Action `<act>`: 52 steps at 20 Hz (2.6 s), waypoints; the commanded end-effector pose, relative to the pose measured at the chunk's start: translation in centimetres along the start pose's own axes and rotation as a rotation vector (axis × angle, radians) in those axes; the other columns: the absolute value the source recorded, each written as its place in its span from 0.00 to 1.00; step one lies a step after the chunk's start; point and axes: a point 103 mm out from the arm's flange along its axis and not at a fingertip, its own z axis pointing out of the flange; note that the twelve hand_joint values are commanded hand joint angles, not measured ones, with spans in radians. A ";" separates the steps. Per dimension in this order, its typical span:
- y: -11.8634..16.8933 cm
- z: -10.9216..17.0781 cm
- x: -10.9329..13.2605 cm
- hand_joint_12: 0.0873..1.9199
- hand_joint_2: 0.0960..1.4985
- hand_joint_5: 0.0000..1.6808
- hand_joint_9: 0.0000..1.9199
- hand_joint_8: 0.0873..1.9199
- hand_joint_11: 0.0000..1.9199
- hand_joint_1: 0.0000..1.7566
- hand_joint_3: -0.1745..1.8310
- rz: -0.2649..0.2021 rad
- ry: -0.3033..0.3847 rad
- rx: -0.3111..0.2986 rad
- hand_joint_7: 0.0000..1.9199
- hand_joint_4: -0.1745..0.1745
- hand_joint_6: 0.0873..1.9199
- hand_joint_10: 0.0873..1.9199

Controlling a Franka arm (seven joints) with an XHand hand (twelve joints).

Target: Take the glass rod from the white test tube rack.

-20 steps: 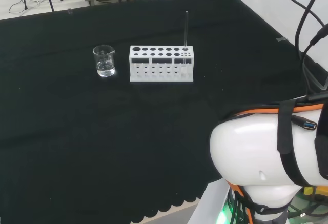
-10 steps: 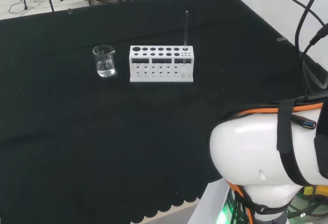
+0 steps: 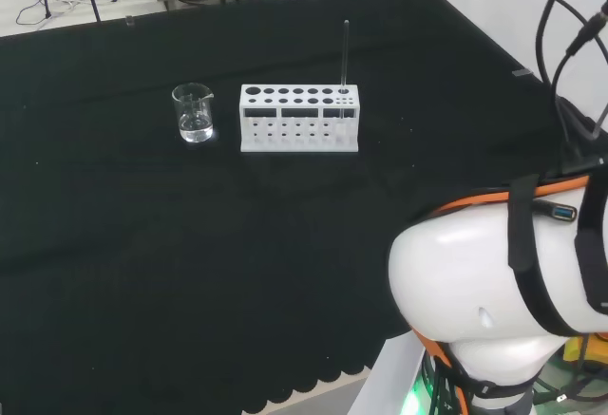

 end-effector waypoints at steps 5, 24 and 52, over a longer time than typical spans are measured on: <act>6.4 -0.2 -3.8 0.74 0.51 0.13 0.15 0.45 0.11 0.44 0.44 0.042 0.026 0.008 0.05 0.00 0.01 0.43; 16.3 5.2 -7.7 0.72 0.51 0.16 0.25 0.45 0.20 0.43 0.44 0.012 0.011 0.067 0.12 0.01 0.00 0.42; 18.5 14.5 -9.2 0.71 0.51 0.22 0.42 0.45 0.28 0.44 0.44 -0.015 -0.014 0.176 0.24 0.00 0.02 0.40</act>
